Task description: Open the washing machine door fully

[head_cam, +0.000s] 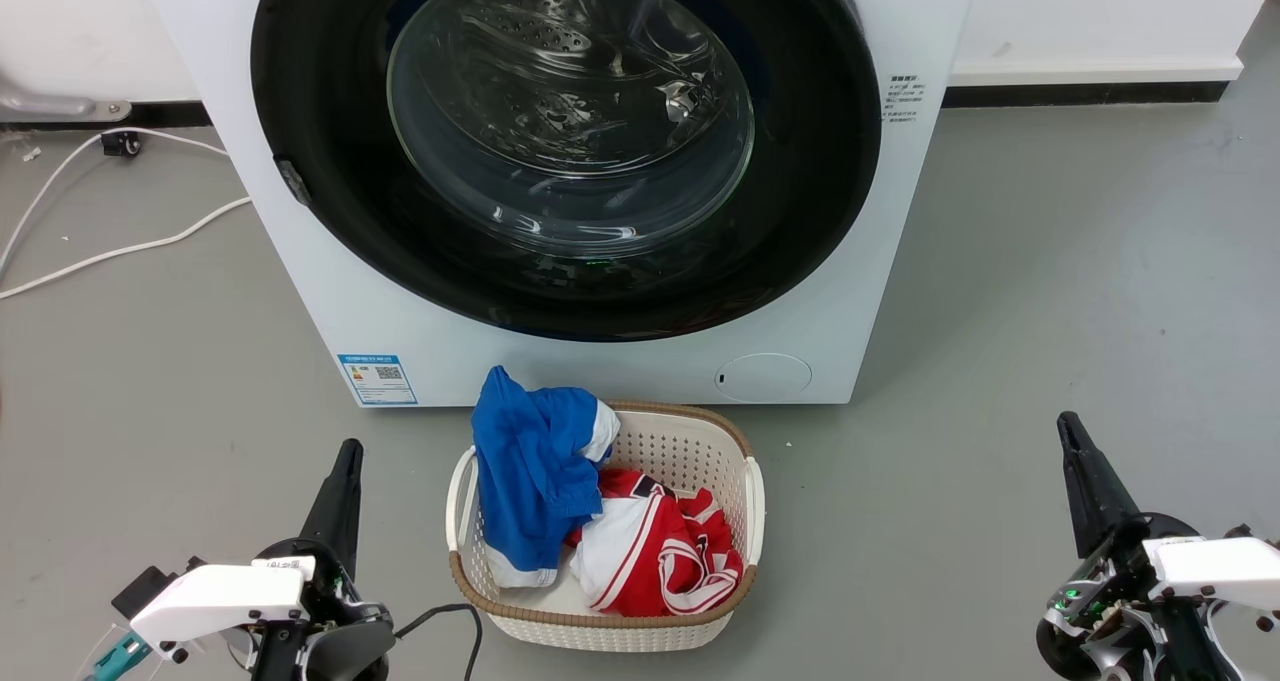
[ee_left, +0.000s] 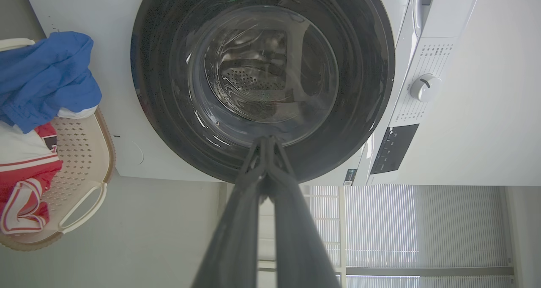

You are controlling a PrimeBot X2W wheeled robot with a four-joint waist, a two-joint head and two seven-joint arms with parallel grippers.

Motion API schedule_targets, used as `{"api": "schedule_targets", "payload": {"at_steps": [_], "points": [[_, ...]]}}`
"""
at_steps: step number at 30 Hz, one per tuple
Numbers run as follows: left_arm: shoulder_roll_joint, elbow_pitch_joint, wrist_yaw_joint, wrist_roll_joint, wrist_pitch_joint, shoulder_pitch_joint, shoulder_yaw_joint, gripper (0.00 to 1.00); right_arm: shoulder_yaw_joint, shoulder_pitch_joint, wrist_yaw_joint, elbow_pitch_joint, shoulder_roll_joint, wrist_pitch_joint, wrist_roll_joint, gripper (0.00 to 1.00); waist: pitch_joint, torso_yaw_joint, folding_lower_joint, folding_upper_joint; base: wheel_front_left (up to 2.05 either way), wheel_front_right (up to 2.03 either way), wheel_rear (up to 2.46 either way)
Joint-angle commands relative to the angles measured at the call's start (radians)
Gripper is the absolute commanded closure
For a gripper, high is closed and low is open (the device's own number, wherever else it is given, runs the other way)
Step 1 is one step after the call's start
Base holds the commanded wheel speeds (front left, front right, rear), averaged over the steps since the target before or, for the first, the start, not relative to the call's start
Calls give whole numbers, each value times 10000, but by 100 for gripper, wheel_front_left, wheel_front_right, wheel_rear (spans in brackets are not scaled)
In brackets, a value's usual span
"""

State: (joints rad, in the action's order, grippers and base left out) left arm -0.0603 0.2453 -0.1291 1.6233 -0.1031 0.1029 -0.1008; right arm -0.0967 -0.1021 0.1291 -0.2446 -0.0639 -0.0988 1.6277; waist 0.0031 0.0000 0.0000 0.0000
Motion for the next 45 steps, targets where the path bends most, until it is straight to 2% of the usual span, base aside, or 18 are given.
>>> {"api": "schedule_targets", "payload": {"at_steps": [1,20,21,29,33,45], "points": [[-5,9,-29,-37,-31,77,-16,100,-17,-85,29,-11,24,-41,-66,100,0,0,0,0,0,0,0],[18,10,-29,-78,-70,82,-57,100,-56,-90,29,-14,57,-68,-112,100,0,0,0,0,0,0,0],[25,4,0,-14,-13,1,-29,0,-49,-2,0,-4,29,-43,-28,0,0,0,0,0,0,0,0],[48,-151,2,-158,342,-49,446,0,141,199,0,169,42,274,-242,0,2,0,0,0,0,0,0],[50,-332,0,-579,536,-42,629,0,253,268,1,280,-18,489,-666,0,-5,9,0,0,0,0,0],[55,-884,-4,-3976,1058,-59,1037,0,466,455,4,761,-181,1014,-4046,0,-43,50,0,0,0,0,0]]}}
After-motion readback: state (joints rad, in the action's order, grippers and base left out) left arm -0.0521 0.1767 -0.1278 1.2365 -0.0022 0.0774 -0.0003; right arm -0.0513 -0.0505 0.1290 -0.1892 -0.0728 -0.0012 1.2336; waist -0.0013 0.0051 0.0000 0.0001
